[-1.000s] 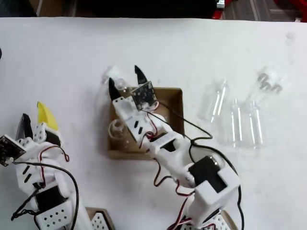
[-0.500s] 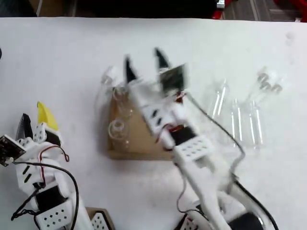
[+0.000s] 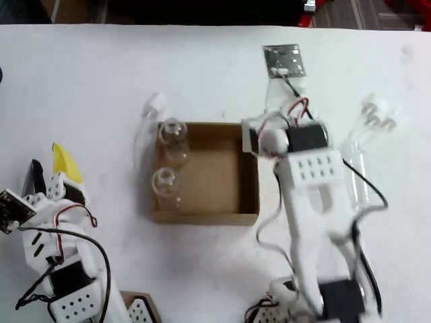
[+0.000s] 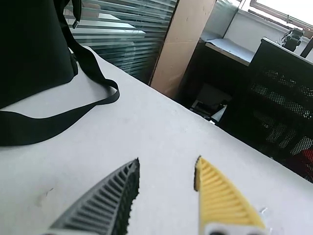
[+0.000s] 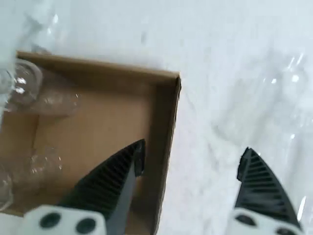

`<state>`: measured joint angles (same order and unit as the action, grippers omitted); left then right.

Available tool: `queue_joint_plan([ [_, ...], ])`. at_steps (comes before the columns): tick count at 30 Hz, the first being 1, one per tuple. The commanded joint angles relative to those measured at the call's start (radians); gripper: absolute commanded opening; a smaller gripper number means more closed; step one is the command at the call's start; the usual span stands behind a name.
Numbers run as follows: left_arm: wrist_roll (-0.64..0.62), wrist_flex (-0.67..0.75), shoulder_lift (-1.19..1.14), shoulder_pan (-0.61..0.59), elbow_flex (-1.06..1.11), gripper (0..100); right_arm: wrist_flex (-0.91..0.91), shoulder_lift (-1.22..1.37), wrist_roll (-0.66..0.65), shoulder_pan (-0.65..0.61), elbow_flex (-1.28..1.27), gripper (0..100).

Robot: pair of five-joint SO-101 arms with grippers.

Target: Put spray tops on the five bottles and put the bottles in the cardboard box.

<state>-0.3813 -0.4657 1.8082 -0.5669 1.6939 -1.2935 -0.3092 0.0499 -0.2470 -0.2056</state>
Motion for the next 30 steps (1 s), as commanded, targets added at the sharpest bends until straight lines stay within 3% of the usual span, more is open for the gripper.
queue_joint_plan([
  [1,-0.008,0.009,0.007,0.012,-0.003,18,-0.159,0.288,-0.014,-0.018,0.196,27.6],
  [9,-0.008,0.009,0.007,0.012,-0.003,18,-0.243,0.656,-0.012,-0.018,0.414,27.6],
  [20,-0.008,0.009,0.007,0.012,-0.003,18,-0.246,0.825,-0.017,-0.010,0.520,27.2],
  [30,-0.008,0.009,0.007,0.012,-0.003,18,-0.222,0.832,-0.012,-0.008,0.546,12.3],
])
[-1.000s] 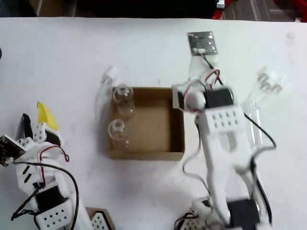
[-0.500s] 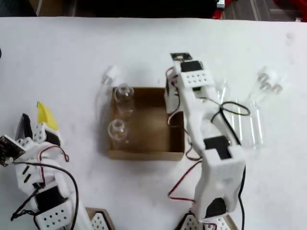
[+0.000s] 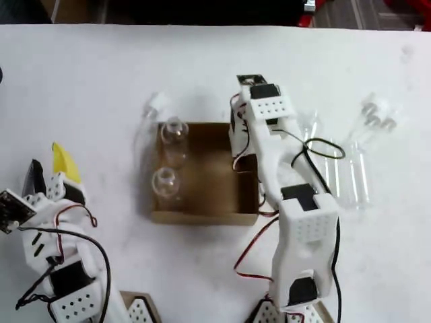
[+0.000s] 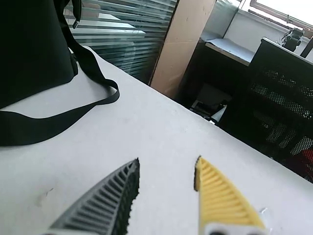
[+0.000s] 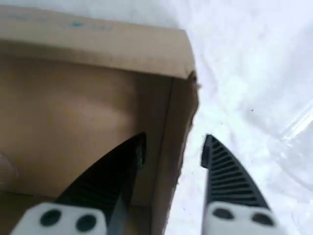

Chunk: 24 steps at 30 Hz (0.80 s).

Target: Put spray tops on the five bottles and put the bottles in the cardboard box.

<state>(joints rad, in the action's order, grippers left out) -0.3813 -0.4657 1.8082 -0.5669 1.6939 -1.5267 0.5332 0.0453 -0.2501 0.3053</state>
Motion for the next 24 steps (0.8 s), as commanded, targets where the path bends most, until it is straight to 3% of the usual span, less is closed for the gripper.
queue_joint_plan([
  [1,-0.008,0.009,0.007,0.012,-0.003,18,0.012,-0.013,-0.008,-0.005,0.035,11.6],
  [24,-0.008,0.008,0.007,0.013,-0.003,18,0.035,-0.004,-0.008,-0.005,0.026,11.2],
])
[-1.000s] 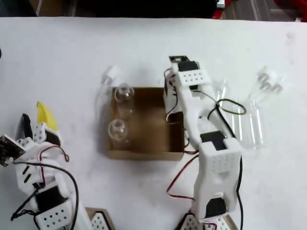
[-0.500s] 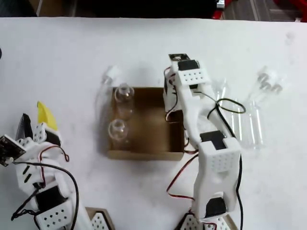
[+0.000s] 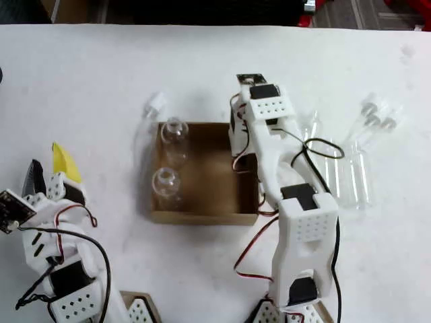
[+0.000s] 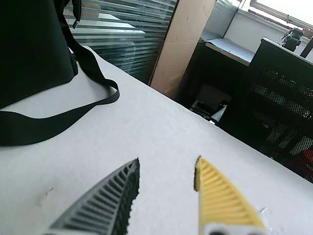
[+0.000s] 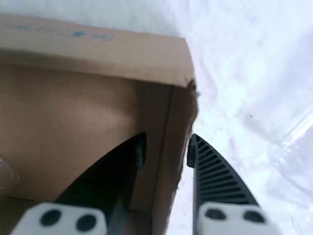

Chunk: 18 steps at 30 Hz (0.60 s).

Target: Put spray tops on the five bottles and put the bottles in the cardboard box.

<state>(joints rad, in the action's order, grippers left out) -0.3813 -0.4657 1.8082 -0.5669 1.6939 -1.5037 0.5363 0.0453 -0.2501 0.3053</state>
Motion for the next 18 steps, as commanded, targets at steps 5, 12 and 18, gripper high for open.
queue_joint_plan([
  [5,-0.008,0.008,0.007,0.013,-0.003,18,0.012,-0.007,-0.008,-0.005,0.026,11.1],
  [12,-0.008,0.008,0.007,0.013,-0.003,18,0.019,-0.005,-0.008,-0.004,0.026,6.1],
  [18,-0.008,0.008,0.007,0.013,-0.003,18,0.033,-0.007,-0.008,-0.004,0.012,4.5],
])
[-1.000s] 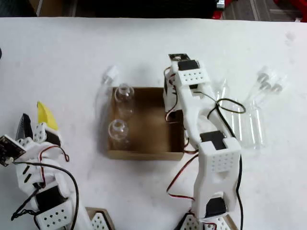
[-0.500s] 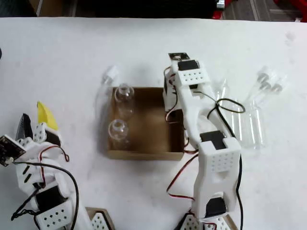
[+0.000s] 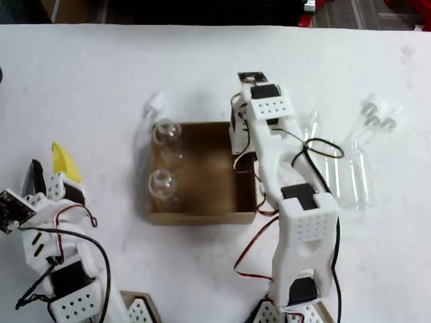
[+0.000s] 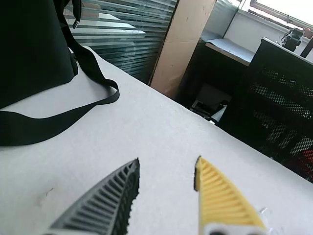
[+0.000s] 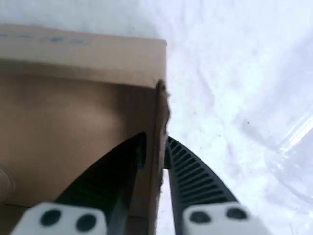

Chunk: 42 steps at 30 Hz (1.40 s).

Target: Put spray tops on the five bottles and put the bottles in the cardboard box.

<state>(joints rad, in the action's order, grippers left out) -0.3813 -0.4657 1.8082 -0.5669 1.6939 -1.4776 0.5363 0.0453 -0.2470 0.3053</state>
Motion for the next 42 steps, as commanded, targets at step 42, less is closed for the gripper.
queue_joint_plan([
  [42,-0.008,0.008,0.007,0.013,-0.003,18,0.087,-0.013,-0.121,0.188,0.008,20.7],
])
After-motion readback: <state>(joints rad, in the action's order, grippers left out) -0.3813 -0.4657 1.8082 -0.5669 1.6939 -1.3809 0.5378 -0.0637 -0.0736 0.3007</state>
